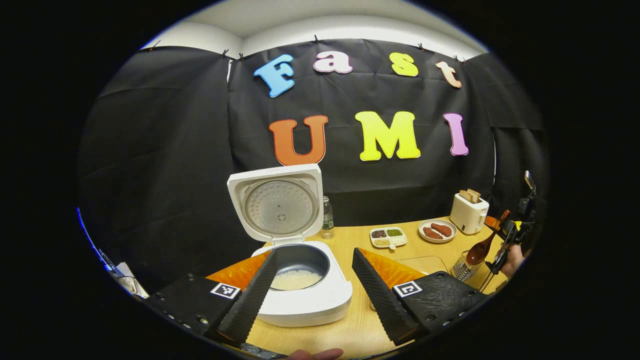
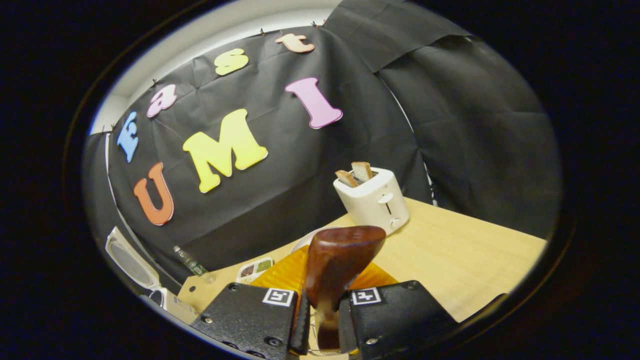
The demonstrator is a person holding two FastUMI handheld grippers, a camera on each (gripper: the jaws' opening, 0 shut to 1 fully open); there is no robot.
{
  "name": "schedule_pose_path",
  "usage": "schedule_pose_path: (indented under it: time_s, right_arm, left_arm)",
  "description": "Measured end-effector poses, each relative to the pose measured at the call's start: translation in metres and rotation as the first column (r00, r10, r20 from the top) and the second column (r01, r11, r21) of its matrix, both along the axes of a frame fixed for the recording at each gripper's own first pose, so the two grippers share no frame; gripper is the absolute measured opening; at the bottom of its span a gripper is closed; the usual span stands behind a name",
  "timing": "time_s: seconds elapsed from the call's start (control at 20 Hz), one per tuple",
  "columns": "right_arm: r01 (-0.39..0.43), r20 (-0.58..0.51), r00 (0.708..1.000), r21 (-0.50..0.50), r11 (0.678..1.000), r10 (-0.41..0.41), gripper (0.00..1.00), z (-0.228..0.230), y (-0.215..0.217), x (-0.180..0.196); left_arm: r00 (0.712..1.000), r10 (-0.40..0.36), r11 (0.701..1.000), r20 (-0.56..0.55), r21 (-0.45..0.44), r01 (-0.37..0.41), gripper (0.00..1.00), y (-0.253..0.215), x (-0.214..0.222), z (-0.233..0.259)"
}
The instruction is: Close the left gripper, press the button to open the rice cooker; take a wooden spoon from the chopstick holder with the right hand, scoop a spoonful of rice and pour it into the rice cooker, then put the wooden spoon back into the chopstick holder.
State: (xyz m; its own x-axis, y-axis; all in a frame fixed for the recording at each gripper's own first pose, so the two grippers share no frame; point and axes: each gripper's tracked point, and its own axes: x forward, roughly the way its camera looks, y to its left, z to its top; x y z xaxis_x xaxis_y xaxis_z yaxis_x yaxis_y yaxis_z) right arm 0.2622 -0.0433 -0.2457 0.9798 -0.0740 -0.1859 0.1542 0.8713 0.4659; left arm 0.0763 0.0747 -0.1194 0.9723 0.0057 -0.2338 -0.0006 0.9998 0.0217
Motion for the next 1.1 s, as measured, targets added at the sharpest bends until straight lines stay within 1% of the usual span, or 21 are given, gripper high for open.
schedule_pose_path:
  time_s: [0.2, 0.25, 0.4, 0.45, 0.5, 0.6, 0.7, 0.8, 0.85, 0.95, 1.05, 1.1]
  right_arm:
    - [-0.008, -0.058, 0.998, -0.006, 1.0, 0.008, 0.26, -0.036, 0.008, 0.002]
    - [-0.005, -0.081, 0.997, -0.016, 1.0, 0.004, 0.28, -0.047, 0.007, 0.001]
    - [0.008, -0.103, 0.995, -0.029, 1.0, -0.011, 0.26, -0.055, 0.001, 0.0]
    - [0.01, -0.112, 0.994, -0.032, 0.999, -0.014, 0.28, -0.053, -0.001, -0.003]
    - [0.015, -0.127, 0.992, -0.046, 0.999, -0.021, 0.27, -0.057, -0.006, -0.004]
    - [0.016, -0.146, 0.989, -0.048, 0.999, -0.023, 0.29, -0.059, -0.006, -0.005]
    - [0.017, -0.185, 0.982, -0.053, 0.998, -0.026, 0.36, -0.069, -0.011, -0.009]
    - [0.042, -0.219, 0.974, -0.083, 0.996, -0.06, 0.82, -0.076, -0.02, -0.016]
    - [0.05, -0.214, 0.974, -0.102, 0.994, -0.071, 0.84, -0.072, -0.024, -0.019]
    - [0.051, -0.209, 0.975, -0.145, 0.988, -0.081, 0.86, -0.059, -0.028, -0.031]
    - [0.038, -0.203, 0.976, -0.201, 0.979, -0.08, 0.9, -0.038, -0.031, -0.048]
    - [0.031, -0.194, 0.978, -0.235, 0.971, -0.078, 0.9, -0.025, -0.031, -0.058]
  left_arm:
    - [1.0, -0.006, 1.0, -0.008, 0.006, 0.006, 0.95, -0.006, -0.001, -0.001]
    - [1.0, -0.006, 1.0, -0.011, 0.004, 0.006, 0.95, -0.007, -0.001, -0.002]
    - [1.0, -0.007, 1.0, -0.016, 0.007, 0.007, 0.96, -0.008, 0.0, -0.004]
    - [1.0, -0.009, 1.0, -0.017, 0.007, 0.009, 0.96, -0.009, 0.0, -0.004]
    - [1.0, -0.009, 1.0, -0.016, 0.005, 0.009, 0.96, -0.009, 0.0, -0.004]
    - [1.0, -0.014, 1.0, -0.016, 0.004, 0.014, 0.96, -0.01, 0.0, -0.003]
    - [1.0, -0.015, 1.0, -0.01, 0.012, 0.016, 0.96, -0.01, -0.001, -0.001]
    - [1.0, -0.017, 1.0, -0.005, 0.02, 0.017, 0.96, -0.009, 0.0, 0.001]
    - [1.0, -0.015, 1.0, -0.003, 0.024, 0.015, 0.96, -0.008, 0.0, 0.001]
    - [1.0, -0.018, 1.0, -0.008, 0.018, 0.018, 0.95, -0.008, 0.001, 0.001]
    - [1.0, -0.017, 1.0, -0.007, 0.012, 0.017, 0.95, -0.007, 0.004, 0.003]
    - [1.0, -0.017, 1.0, -0.003, 0.009, 0.017, 0.96, -0.007, 0.006, 0.005]
